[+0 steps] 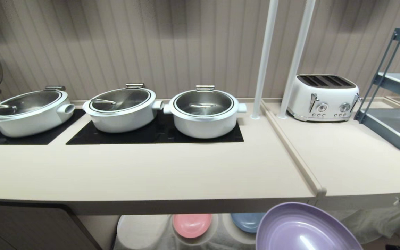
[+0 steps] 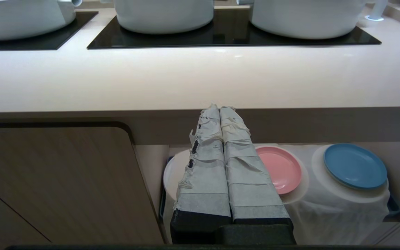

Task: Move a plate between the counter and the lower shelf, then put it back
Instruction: Put the plate

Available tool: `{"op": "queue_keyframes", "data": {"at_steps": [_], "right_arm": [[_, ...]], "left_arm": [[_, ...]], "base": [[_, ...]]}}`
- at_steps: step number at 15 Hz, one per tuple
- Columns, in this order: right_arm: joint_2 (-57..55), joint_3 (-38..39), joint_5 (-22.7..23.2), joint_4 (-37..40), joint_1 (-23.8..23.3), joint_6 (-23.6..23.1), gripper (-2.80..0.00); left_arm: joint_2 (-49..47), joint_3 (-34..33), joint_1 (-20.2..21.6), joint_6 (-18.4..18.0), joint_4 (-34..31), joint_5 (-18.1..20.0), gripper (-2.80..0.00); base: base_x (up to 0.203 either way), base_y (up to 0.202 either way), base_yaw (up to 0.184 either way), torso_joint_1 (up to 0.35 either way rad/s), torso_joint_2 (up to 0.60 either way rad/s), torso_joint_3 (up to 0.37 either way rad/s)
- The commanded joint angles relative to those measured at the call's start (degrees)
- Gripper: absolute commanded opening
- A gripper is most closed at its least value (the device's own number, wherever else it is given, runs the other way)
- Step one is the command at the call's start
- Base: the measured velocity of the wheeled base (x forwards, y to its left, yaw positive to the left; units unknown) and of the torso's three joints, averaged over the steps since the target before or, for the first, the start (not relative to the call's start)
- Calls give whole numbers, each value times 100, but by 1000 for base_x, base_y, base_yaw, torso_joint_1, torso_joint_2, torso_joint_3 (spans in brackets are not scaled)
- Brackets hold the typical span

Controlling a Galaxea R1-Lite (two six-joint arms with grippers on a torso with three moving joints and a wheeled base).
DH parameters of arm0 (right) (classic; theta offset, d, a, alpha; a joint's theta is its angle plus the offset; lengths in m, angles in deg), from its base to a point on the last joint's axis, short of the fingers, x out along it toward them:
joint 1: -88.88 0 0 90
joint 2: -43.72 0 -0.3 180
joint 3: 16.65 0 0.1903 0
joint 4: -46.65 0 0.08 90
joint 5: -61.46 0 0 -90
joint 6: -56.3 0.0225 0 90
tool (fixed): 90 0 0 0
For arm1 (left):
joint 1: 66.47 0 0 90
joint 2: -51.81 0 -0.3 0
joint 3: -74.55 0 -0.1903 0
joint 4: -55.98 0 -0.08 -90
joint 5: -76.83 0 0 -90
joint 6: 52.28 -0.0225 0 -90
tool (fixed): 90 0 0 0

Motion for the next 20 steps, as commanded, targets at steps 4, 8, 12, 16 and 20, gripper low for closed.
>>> {"op": "queue_keyframes", "data": {"at_steps": [4, 8, 12, 16, 20], "right_arm": [[-9, 10, 15, 3, 1, 12, -280], [-55, -8, 15, 4, 1, 12, -280], [-191, -5, 24, -30, 1, 12, -280], [-590, -274, 15, -76, 1, 4, -280], [-1195, -817, 13, -89, 1, -2, -280]], "left_arm": [[2, 0, 0, 0, 0, 0, -280], [2, 0, 0, 0, 0, 0, -280], [2, 0, 0, 0, 0, 0, -280], [2, 0, 0, 0, 0, 0, -280], [2, 0, 0, 0, 0, 0, -280]], "base": [[0, 0, 0, 109, -226, -110], [0, 0, 0, 0, 0, 0], [0, 0, 0, 0, 0, 0], [0, 0, 0, 0, 0, 0], [0, 0, 0, 0, 0, 0]]}}
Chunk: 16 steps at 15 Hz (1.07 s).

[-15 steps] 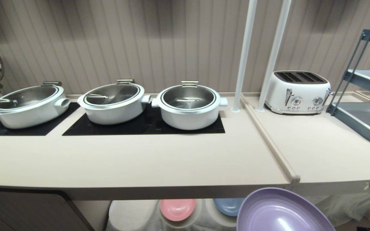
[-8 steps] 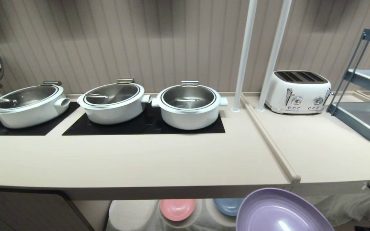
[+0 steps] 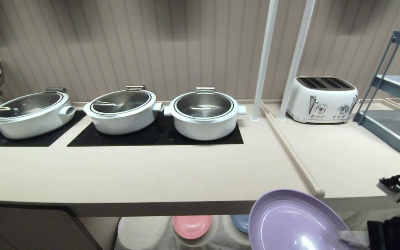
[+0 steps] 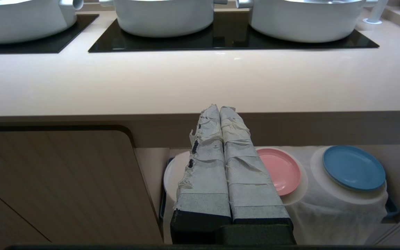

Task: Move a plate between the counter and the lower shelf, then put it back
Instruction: Put the plate

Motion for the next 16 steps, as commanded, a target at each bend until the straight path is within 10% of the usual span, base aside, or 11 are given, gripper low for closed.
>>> {"op": "queue_keyframes", "data": {"at_steps": [1, 16], "right_arm": [[-461, -308, 6, -1, 1, 9, -280], [-3540, -3109, -21, -11, 145, -18, -280]], "left_arm": [[2, 0, 0, 0, 0, 0, -280], [2, 0, 0, 0, 0, 0, -280]], "base": [[0, 0, 0, 0, 0, 0], [0, 0, 0, 0, 0, 0]]}}
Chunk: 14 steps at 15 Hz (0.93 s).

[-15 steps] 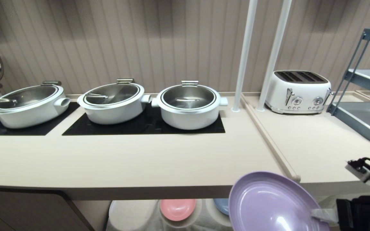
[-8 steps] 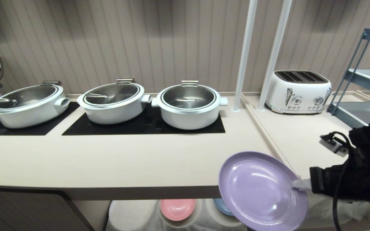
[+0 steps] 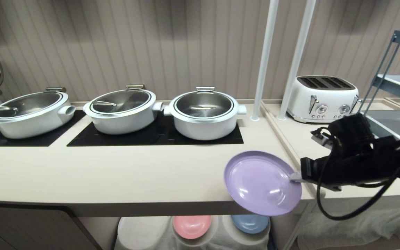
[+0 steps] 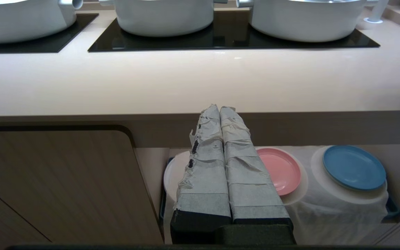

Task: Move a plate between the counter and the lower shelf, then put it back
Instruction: Put the plate

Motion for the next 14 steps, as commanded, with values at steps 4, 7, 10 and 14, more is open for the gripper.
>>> {"op": "queue_keyframes", "data": {"at_steps": [4, 7, 10, 14], "right_arm": [[-1377, -1078, -38, 25, 126, 21, -280], [-1938, -1747, -75, 77, 137, 113, -280], [-2316, -2233, -71, 98, 153, 284, -280], [-2537, -2404, -79, 106, 199, 445, -280]], "left_arm": [[2, 0, 0, 0, 0, -1, -280], [2, 0, 0, 0, 0, -1, -280], [2, 0, 0, 0, 0, -1, -280], [2, 0, 0, 0, 0, -1, -280]], "base": [[0, 0, 0, 0, 0, 0], [0, 0, 0, 0, 0, 0], [0, 0, 0, 0, 0, 0], [0, 0, 0, 0, 0, 0]]}}
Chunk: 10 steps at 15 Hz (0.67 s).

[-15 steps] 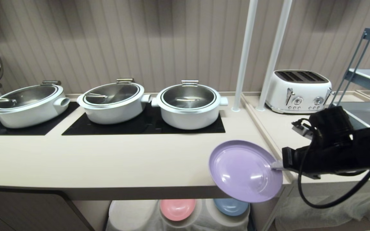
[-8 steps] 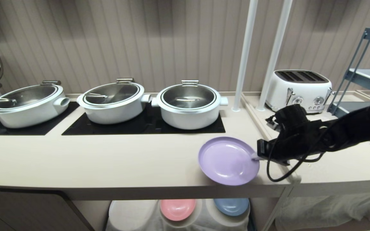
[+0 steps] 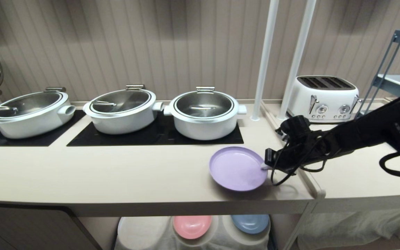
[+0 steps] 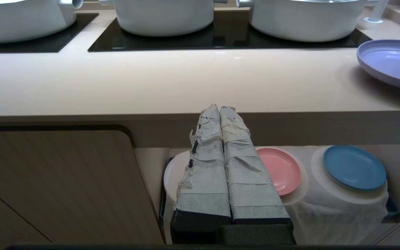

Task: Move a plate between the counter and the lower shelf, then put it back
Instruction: Put the plate

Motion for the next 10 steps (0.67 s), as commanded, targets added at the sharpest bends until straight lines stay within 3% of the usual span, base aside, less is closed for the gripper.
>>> {"op": "queue_keyframes", "data": {"at_steps": [1, 10], "right_arm": [[-118, -27, 9, -11, 12, 21, -280], [-303, -45, 9, -73, -10, 21, -280]], "left_arm": [[2, 0, 0, 0, 0, 0, -280], [2, 0, 0, 0, 0, 0, -280]], "base": [[0, 0, 0, 0, 0, 0], [0, 0, 0, 0, 0, 0]]}}
